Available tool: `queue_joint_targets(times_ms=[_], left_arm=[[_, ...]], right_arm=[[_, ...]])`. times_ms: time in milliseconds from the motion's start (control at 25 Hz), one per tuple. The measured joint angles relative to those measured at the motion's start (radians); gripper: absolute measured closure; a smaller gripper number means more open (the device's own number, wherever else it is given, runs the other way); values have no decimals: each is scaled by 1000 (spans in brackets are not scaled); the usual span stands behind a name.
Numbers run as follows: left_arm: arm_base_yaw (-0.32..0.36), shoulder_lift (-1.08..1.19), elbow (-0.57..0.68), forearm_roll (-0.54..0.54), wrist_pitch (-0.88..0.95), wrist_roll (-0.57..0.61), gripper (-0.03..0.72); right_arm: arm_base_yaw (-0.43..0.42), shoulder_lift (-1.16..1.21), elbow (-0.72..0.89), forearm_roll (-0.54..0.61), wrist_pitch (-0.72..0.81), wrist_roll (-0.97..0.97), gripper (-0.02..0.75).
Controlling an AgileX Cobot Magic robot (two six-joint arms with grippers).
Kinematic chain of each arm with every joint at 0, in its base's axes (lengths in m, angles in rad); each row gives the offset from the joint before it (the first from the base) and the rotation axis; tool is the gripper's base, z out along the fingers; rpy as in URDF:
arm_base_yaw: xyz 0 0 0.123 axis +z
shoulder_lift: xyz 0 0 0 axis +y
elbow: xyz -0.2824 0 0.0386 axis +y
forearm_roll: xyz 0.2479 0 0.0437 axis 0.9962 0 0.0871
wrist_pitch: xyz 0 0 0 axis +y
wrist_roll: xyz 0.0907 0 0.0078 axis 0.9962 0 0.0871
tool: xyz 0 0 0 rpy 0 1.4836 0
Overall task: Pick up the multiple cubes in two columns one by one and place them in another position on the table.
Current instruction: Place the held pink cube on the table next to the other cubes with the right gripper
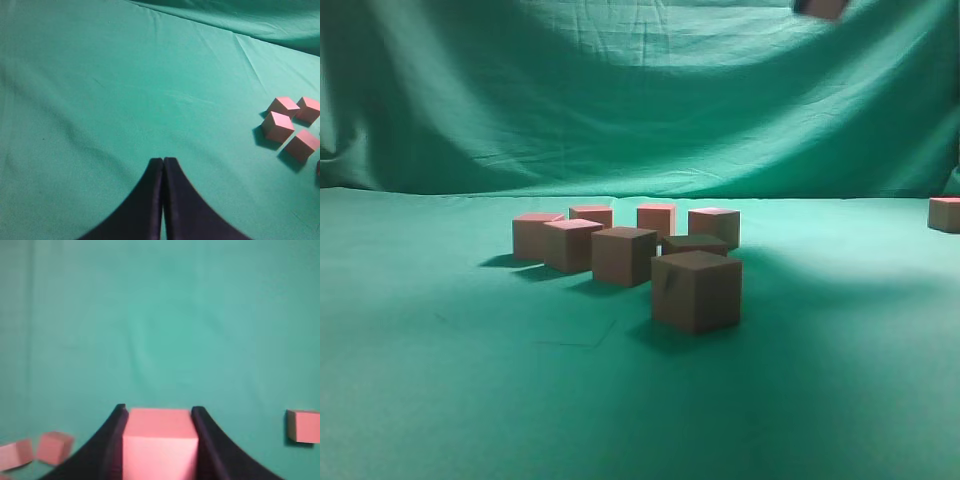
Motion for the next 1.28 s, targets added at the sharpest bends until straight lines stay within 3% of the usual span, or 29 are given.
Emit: queue_joint_targets(times_ms=[200, 400, 600, 760, 1000, 1280], left_arm=[[0, 0, 0, 0, 0, 0, 688], [0, 0, 0, 0, 0, 0, 688], [0, 0, 0, 0, 0, 0, 688], [0, 0, 0, 0, 0, 0, 688], [0, 0, 0, 0, 0, 0, 688], [0, 0, 0, 0, 0, 0, 688]], right_arm=[[144, -224, 131, 21, 9, -38, 476], [323, -409, 371, 23, 12, -55, 476], [531, -464, 561, 29, 15, -169, 476], [667, -462, 608, 29, 15, -226, 476], [793, -412, 608, 29, 11, -273, 476], [826, -272, 608, 23, 0, -294, 476]])
